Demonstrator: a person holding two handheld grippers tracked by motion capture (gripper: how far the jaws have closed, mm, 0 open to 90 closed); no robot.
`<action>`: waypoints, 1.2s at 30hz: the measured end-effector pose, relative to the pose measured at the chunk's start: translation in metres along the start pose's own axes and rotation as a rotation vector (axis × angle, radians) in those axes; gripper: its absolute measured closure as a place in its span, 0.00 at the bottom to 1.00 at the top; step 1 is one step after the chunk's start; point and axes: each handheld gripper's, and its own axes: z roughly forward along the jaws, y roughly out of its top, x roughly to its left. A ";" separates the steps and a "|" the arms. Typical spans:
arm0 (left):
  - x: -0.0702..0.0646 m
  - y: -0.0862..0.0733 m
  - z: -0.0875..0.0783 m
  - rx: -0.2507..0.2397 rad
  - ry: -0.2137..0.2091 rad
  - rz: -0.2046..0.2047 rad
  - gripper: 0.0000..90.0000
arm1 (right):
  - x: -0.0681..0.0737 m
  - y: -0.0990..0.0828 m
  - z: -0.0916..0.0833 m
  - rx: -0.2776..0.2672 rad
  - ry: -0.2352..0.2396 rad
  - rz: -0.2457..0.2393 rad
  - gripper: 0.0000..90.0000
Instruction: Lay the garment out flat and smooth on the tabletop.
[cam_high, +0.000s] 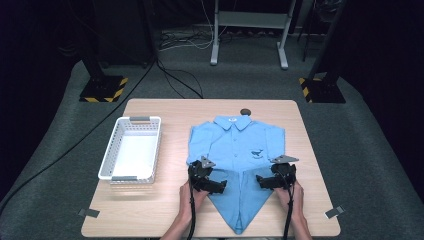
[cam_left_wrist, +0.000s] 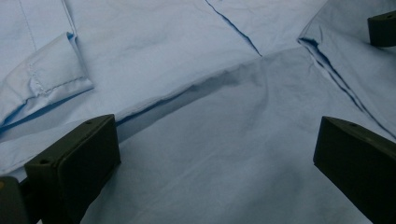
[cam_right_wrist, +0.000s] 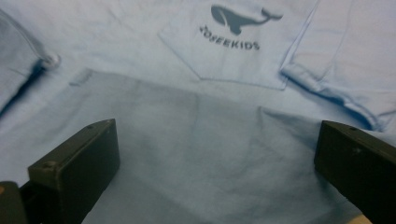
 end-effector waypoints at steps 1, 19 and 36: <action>-0.002 -0.001 0.000 -0.003 0.007 0.008 0.00 | 0.001 0.000 0.002 0.010 0.002 -0.007 0.00; -0.032 -0.008 0.002 0.010 0.068 0.094 0.01 | 0.004 -0.016 -0.010 -0.019 -0.010 -0.004 0.00; -0.050 -0.016 -0.003 0.011 0.056 0.107 0.01 | 0.006 -0.029 -0.021 -0.020 -0.012 0.002 0.00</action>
